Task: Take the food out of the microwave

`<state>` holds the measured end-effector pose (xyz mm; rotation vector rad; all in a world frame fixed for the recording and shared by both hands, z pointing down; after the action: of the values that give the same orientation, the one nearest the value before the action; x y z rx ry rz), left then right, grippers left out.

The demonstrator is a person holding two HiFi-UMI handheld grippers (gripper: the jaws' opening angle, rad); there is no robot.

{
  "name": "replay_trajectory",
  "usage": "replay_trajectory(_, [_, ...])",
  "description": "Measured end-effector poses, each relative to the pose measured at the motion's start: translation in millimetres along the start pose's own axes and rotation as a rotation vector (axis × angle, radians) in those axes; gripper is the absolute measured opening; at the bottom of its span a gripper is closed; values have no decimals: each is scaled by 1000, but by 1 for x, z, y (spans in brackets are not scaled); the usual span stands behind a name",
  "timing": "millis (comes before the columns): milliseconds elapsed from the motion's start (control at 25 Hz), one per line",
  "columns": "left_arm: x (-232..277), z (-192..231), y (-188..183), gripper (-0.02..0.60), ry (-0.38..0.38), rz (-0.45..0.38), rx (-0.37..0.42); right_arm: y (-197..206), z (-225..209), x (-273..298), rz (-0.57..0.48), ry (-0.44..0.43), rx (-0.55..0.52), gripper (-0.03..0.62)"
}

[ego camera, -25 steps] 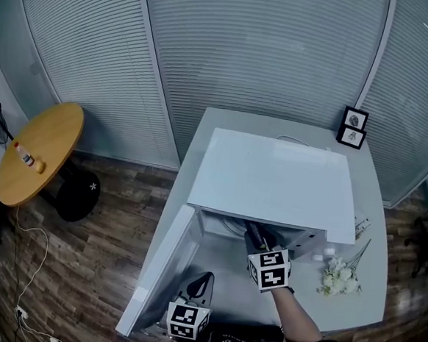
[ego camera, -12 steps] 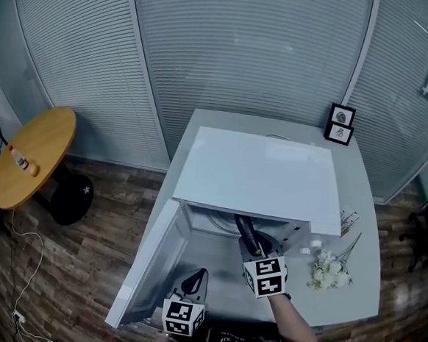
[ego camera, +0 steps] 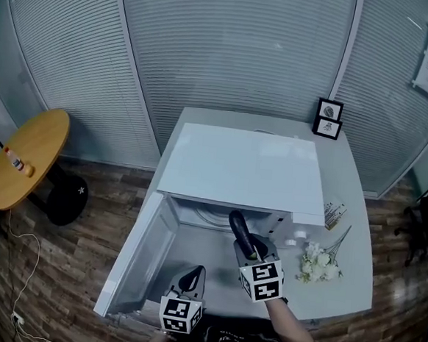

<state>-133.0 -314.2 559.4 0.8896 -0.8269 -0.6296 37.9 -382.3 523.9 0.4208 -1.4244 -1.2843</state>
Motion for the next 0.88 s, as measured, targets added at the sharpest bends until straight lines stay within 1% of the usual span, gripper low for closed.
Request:
replay_trajectory(560, [-8,-41,4,8,11,-39,-5,23,-3,-54,-14,7,9,161])
replay_trajectory(880, [-18,-55,12,8,-19,-40,1,35,0,-81,-57,24,14,161])
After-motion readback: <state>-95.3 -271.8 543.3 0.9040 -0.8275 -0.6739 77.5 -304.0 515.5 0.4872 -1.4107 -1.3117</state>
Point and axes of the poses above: the fingertips, and each gripper's own axes: x forward along the fingers, z to its left, y out of its underside, the point moved 6 cm from there along -x, backward along the fingers, and after that the axes turned 13 degrees about -x, right-handed, at the moved point
